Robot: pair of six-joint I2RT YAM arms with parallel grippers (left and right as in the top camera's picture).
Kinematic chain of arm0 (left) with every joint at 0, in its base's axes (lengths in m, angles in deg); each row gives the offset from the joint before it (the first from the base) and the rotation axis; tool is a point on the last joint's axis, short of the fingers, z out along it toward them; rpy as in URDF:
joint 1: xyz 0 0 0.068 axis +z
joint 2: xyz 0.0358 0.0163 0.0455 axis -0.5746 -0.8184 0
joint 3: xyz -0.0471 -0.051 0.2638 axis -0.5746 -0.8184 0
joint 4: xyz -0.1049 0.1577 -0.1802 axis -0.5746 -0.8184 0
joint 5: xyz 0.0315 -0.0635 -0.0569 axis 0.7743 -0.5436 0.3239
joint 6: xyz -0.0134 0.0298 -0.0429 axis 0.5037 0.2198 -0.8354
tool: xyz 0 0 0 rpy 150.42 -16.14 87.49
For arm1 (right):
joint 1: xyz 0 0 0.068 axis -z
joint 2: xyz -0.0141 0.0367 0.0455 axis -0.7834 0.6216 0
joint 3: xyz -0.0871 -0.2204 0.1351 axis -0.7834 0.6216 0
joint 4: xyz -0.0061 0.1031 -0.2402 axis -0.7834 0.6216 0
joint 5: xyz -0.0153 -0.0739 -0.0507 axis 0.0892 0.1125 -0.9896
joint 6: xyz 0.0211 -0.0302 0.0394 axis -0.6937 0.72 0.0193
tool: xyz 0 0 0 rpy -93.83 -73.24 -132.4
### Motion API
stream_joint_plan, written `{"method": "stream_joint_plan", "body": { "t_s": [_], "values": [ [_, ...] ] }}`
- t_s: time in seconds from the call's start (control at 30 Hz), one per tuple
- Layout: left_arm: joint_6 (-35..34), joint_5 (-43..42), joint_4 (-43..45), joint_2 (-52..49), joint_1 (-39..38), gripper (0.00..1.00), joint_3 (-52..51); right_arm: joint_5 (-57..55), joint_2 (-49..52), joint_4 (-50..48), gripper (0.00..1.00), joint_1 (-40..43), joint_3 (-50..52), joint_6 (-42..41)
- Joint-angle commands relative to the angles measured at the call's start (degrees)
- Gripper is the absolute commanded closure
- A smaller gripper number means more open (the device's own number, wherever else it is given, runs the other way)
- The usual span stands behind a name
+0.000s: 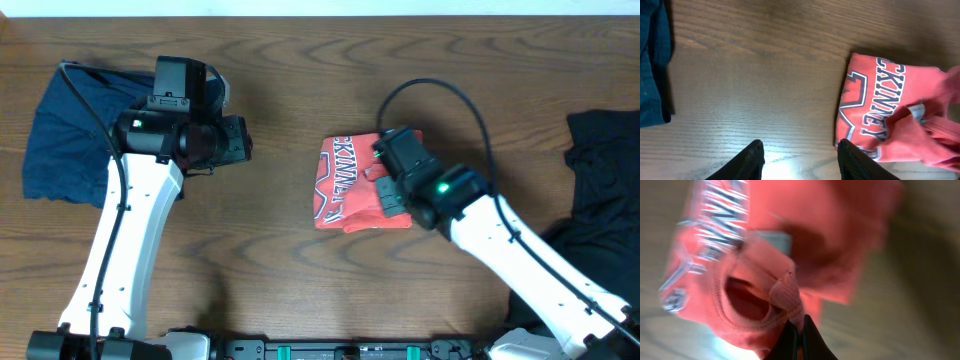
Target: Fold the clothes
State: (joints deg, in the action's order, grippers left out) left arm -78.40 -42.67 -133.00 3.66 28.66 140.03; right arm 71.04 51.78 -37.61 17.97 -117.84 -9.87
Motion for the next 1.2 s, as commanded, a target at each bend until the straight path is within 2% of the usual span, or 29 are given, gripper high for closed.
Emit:
{"method": "stream_joint_plan", "body": {
  "t_s": [0.0, 0.03, 0.1, 0.13, 0.17, 0.27, 0.3, 0.47, 0.6, 0.67, 0.73, 0.8, 0.83, 0.87, 0.9, 0.93, 1.17],
  "values": [
    [0.8, 0.1, -0.2, 0.1, 0.1, 0.51, 1.2, -2.3, 1.0, 3.6, 0.93, 4.1, 0.2, -3.4],
    [0.8, 0.1, -0.2, 0.1, 0.1, 0.51, 1.2, -2.3, 1.1, 5.4, 0.87, 5.3, 0.3, -3.4],
    [0.8, 0.1, -0.2, 0.1, 0.1, 0.51, 1.2, -2.3, 1.3, 8.1, 0.59, 7.1, 0.7, -3.4],
    [0.8, 0.1, -0.2, 0.1, 0.1, 0.51, 1.2, -2.3, 1.3, 8.9, 0.47, 7.9, 0.9, -3.4],
    [0.8, 0.1, -0.2, 0.1, 0.1, 0.51, 1.2, -2.3, 1.3, 9.3, 0.42, 8.8, 1.0, -3.4],
    [0.8, 0.1, -0.2, 0.1, 0.0, 0.5, 1.2, -1.9, 1.3, 7.4, 0.39, 11.4, 1.0, -3.1],
    [0.8, 0.1, -0.2, 0.1, -0.2, 0.47, 1.2, -0.4, 1.3, 5.8, 0.39, 12.3, 1.0, -2.0],
    [2.1, 0.1, -0.2, -0.1, -2.7, 0.43, 0.7, 12.3, 1.6, -4.8, 0.41, 15.8, 2.2, 1.3],
    [2.5, 0.1, -0.2, -1.3, -5.4, 0.43, 0.6, 13.7, 4.0, -10.2, 0.39, 16.3, 3.9, -0.1],
    [2.5, 0.2, 0.0, -2.1, -6.3, 0.43, 0.6, 13.9, 6.3, -12.0, 0.33, 16.3, 4.3, -0.4],
    [2.5, 0.2, 0.3, -2.9, -7.0, 0.43, 0.6, 14.2, 9.0, -14.3, 0.32, 16.3, 4.3, -0.3],
    [2.5, 0.1, 0.5, -3.8, -7.3, 0.43, 0.6, 14.9, 11.8, -17.1, 0.37, 16.3, 4.3, -0.2],
    [2.5, 0.1, 0.5, -4.1, -7.4, 0.42, 0.6, 15.4, 12.9, -18.6, 0.43, 16.3, 4.3, 0.5],
    [2.5, 0.1, 0.5, -4.5, -7.5, 0.42, 0.6, 15.9, 13.7, -20.2, 0.63, 16.3, 4.3, 2.2],
    [2.5, 0.1, 0.5, -4.9, -7.5, 0.43, 0.6, 16.0, 14.1, -21.9, 0.9, 16.4, 4.3, 3.7],
    [2.5, 0.1, 0.5, -5.2, -7.5, 0.43, 0.6, 16.0, 14.1, -23.0, 0.99, 16.4, 4.3, 4.5],
    [2.5, 0.1, 0.8, -5.9, -7.4, 0.43, 0.6, 15.8, 9.5, -25.8, 0.99, 17.6, 2.4, 12.4]
  ]
}}
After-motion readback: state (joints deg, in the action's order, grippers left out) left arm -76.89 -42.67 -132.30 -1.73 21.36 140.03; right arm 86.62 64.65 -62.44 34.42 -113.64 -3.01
